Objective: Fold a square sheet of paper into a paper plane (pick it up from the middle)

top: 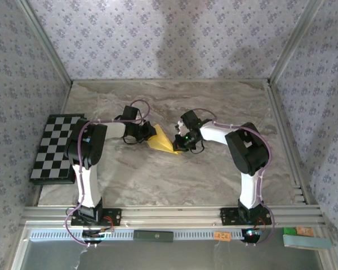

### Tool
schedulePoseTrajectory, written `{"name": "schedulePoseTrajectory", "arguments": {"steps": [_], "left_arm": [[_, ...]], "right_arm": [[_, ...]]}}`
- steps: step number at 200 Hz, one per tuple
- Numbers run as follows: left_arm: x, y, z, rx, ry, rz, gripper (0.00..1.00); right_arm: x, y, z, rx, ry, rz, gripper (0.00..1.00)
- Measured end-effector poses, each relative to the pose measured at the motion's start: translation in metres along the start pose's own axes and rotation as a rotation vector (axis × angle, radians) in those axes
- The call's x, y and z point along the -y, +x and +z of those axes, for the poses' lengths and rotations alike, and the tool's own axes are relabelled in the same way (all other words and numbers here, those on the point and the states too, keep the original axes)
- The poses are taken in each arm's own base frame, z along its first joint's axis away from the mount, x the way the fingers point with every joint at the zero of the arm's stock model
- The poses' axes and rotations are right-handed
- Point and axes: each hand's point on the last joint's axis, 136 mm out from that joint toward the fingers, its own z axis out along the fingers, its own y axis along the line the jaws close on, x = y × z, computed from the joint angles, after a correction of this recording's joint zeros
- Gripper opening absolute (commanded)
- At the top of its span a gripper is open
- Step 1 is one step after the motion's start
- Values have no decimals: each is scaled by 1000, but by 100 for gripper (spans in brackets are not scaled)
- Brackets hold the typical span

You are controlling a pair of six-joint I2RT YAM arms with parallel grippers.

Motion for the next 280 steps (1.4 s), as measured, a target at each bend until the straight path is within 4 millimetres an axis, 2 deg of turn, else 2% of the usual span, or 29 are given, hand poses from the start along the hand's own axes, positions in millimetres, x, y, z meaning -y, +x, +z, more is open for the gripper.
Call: {"name": "schedulePoseTrajectory", "arguments": {"steps": [22, 45, 69, 124, 155, 219, 280], "left_arm": [[-4, -8, -3, 23, -11, -1, 7], [-5, -10, -4, 32, -17, -4, 7], [-6, -10, -4, 29, -22, -2, 7], [-6, -10, -4, 25, -25, 10, 7], [-6, -10, -4, 23, -27, 14, 7], [-7, -10, -4, 22, -37, 18, 7], [-7, -11, -3, 14, -52, 20, 6]], "right_arm": [[-15, -15, -8, 28, -16, -45, 5], [-42, -35, -17, 75, -46, -120, 4], [-56, -44, -13, 87, -61, -161, 4], [-39, -48, 22, 17, -29, -139, 4], [-32, -45, 31, -13, -16, -136, 4], [-28, -45, 32, -15, -21, -149, 3], [-20, -34, 26, -2, -56, -165, 3]]}}
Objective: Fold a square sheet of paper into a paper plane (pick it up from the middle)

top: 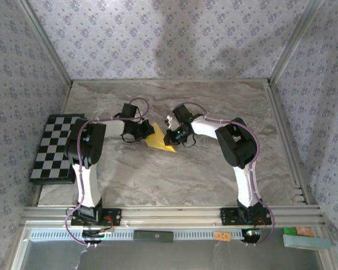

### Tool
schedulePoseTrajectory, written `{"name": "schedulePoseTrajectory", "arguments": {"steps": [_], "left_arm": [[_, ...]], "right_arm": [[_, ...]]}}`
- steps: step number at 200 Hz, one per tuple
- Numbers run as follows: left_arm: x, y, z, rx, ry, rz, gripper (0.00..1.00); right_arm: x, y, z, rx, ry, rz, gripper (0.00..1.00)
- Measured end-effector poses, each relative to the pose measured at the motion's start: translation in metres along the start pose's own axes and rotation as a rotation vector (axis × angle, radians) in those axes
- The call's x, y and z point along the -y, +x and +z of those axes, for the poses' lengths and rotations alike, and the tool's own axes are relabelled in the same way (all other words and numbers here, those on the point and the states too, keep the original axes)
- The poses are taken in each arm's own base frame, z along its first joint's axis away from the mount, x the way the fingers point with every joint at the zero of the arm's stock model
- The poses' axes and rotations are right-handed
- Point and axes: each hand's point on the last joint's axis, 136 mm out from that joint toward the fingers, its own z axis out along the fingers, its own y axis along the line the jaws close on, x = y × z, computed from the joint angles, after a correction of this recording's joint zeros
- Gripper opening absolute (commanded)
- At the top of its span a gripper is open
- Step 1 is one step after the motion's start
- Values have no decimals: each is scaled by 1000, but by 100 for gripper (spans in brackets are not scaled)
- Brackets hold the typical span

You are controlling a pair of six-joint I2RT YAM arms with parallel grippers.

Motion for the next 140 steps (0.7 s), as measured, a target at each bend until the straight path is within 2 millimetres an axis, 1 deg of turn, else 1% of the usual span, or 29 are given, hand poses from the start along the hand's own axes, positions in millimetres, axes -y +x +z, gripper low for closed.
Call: {"name": "schedulePoseTrajectory", "arguments": {"steps": [140], "left_arm": [[0, 0, 0, -10, -9, -1, 5]], "right_arm": [[19, 36, -23, -30, 25, 25, 3]]}}
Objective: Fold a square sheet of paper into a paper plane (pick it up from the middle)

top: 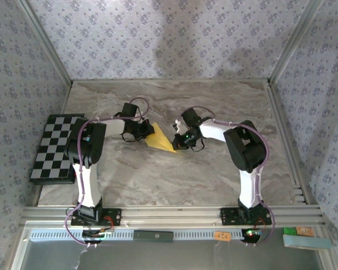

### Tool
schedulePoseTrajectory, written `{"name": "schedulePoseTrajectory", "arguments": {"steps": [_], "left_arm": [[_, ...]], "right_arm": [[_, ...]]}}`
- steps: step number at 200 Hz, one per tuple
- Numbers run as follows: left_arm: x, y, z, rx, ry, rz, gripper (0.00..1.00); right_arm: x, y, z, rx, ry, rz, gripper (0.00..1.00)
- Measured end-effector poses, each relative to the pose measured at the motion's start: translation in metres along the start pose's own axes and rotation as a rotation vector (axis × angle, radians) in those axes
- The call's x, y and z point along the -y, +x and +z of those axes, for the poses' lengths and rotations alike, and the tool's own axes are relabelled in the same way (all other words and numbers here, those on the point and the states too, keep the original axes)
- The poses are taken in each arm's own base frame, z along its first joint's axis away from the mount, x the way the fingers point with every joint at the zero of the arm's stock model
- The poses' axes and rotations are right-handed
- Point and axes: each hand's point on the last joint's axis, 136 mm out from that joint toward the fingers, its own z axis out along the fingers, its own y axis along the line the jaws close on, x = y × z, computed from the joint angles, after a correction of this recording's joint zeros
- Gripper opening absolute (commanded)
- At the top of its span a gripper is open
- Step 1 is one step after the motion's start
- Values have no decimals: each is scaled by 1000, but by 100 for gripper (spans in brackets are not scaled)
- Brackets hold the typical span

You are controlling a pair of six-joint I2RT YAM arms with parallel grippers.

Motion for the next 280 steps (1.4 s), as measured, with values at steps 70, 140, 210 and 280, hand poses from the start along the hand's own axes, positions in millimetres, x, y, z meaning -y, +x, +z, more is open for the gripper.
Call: {"name": "schedulePoseTrajectory", "arguments": {"steps": [70, 140, 210, 280], "left_arm": [[0, 0, 0, -1, -3, 6, 5], [0, 0, 0, -1, -3, 9, 5], [0, 0, 0, -1, -3, 14, 5], [0, -1, 0, 0, -6, 17, 5]], "right_arm": [[-4, 8, -16, 14, 12, -2, 3], [-42, -31, -3, 51, -23, -102, 3], [-22, -24, 18, -2, -7, -58, 2], [-14, -10, 12, 52, -70, -66, 2]]}}
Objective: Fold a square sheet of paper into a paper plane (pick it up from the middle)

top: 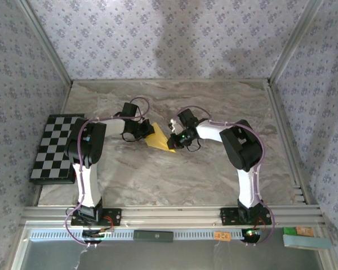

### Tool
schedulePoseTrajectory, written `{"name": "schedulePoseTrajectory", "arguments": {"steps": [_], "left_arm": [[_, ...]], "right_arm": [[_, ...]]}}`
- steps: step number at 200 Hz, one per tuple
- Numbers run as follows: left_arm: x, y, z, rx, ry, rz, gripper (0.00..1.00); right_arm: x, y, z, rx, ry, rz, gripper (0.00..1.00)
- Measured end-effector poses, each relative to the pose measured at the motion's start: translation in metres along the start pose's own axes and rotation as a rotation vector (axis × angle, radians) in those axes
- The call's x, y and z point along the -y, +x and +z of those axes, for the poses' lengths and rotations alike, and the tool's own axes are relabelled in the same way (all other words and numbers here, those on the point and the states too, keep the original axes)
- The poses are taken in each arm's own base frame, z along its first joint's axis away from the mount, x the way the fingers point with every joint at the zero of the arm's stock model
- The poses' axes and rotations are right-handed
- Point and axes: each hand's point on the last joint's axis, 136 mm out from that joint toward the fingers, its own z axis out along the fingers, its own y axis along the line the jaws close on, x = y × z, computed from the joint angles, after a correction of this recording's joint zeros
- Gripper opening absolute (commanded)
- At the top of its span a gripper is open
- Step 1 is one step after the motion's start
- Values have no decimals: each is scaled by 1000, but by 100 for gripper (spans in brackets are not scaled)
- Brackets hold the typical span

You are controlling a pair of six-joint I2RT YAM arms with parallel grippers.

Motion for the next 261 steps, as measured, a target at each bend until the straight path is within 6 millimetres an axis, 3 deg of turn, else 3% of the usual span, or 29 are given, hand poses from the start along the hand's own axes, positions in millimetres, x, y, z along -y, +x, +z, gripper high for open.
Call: {"name": "schedulePoseTrajectory", "arguments": {"steps": [54, 93, 121, 144, 159, 186, 227, 261], "left_arm": [[2, -1, 0, -3, -1, 6, 9], [12, 0, -8, 7, -30, -5, 23], [39, -9, -44, 96, -29, 6, 34], [72, -26, -95, 246, 11, 41, 43], [80, -28, -125, 329, 26, 41, 48], [60, -20, -155, 427, -3, -13, 61], [0, 8, -160, 460, -102, -150, 77], [-28, 23, -159, 467, -137, -223, 87]], "right_arm": [[7, 22, -17, 9, -1, 53, 4], [1, 14, -34, 62, 30, 73, 18], [-9, -10, -45, 132, 26, 65, 31], [-18, -35, -50, 179, 15, 58, 36], [-21, -54, -49, 206, 7, 46, 38], [-22, -78, -39, 221, 0, 32, 39], [-15, -91, -15, 188, -5, 42, 39], [-13, -97, -1, 162, -20, 44, 35]]}}
